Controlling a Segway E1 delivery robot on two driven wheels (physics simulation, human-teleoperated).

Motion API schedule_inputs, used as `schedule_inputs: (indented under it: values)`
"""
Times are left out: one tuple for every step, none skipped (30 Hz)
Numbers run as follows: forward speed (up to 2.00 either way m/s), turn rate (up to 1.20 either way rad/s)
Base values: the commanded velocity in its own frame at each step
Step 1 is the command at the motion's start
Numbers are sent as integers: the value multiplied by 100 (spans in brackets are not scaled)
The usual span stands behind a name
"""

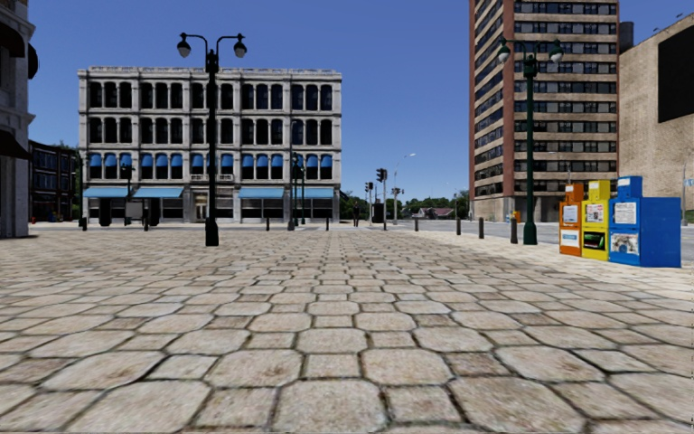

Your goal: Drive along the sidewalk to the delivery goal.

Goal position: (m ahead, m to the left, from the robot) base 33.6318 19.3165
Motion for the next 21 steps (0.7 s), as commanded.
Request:
schedule_inputs:
  values:
    - [200, 0]
    - [200, 0]
    - [200, 0]
    - [200, 0]
    - [200, 0]
    - [200, 0]
    - [200, 0]
    - [200, 0]
    - [200, 0]
    - [200, 0]
    - [200, 0]
    - [200, 0]
    - [200, 0]
    - [200, 0]
    - [200, 0]
    - [200, 0]
    - [200, 0]
    - [200, 0]
    - [200, 0]
    - [200, 0]
    - [200, 0]
